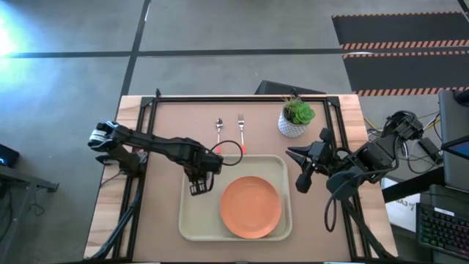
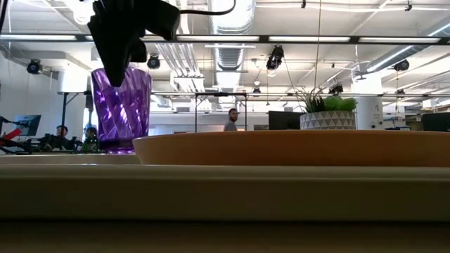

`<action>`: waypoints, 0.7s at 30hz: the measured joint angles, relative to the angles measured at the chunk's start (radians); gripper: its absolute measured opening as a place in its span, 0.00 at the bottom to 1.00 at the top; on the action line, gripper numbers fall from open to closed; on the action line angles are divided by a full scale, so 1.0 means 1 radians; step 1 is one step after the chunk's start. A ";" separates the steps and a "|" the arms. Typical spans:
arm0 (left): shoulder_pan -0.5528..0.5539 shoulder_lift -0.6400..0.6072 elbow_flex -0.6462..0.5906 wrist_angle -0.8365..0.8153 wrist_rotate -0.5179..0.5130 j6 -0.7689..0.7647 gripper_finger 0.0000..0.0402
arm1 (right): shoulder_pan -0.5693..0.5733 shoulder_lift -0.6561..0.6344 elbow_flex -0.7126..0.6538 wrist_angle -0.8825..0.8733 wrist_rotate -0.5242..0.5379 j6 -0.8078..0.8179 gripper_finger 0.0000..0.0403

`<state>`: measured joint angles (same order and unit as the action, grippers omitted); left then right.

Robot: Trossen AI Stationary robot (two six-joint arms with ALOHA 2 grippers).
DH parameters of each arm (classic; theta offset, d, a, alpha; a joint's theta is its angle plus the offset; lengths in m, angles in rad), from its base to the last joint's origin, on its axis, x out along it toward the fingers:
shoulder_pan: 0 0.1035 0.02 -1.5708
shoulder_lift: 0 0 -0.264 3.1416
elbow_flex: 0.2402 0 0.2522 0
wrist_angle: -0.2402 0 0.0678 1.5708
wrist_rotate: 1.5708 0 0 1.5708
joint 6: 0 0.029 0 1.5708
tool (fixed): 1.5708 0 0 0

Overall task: Pick and place plate/cup/fork/spoon on tray
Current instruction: Put the violet cup on the white tray to the top left of the orange plate

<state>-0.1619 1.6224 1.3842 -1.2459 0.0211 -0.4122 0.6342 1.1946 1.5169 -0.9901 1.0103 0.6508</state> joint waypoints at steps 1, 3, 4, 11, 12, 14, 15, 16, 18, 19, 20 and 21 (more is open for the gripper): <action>0.000 0.001 0.000 0.000 0.001 0.000 0.00 | 0.000 0.000 0.000 0.000 -0.002 -0.006 0.11; 0.000 0.002 0.000 0.000 0.003 0.000 0.00 | 0.000 0.000 0.000 0.000 -0.015 -0.008 0.11; 0.000 0.002 0.000 0.001 0.004 0.000 0.00 | 0.000 0.000 0.000 0.000 -0.016 -0.008 0.11; 0.001 0.002 -0.006 0.007 0.004 0.005 0.00 | 0.000 0.000 0.000 0.000 -0.016 -0.008 0.11; 0.001 0.002 -0.007 0.009 0.002 0.009 0.00 | 0.000 0.000 0.000 0.000 -0.016 -0.008 0.11; 0.003 0.002 -0.010 0.014 -0.005 0.011 0.00 | 0.000 0.000 0.000 0.000 -0.019 -0.008 0.11; 0.004 0.002 -0.015 0.016 -0.007 0.010 0.00 | 0.000 0.000 0.000 0.000 -0.022 -0.008 0.11; 0.005 0.002 -0.019 0.015 -0.011 0.011 0.00 | 0.000 0.000 0.000 0.000 -0.023 -0.008 0.11; 0.006 0.002 -0.032 0.017 -0.015 0.010 0.00 | 0.000 0.000 0.000 0.000 -0.024 -0.008 0.11; 0.007 0.002 -0.041 0.025 -0.016 0.010 0.00 | 0.000 0.000 0.000 0.000 -0.023 -0.008 0.11; 0.007 0.002 -0.052 0.036 -0.015 0.010 0.00 | 0.000 0.000 0.000 0.000 -0.023 -0.008 0.11; 0.007 0.002 -0.061 0.045 -0.011 0.010 0.00 | 0.000 0.000 0.000 0.000 -0.023 -0.008 0.11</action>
<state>-0.1551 1.6245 1.3229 -1.2005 0.0099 -0.4019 0.6342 1.1946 1.5166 -0.9899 0.9871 0.6430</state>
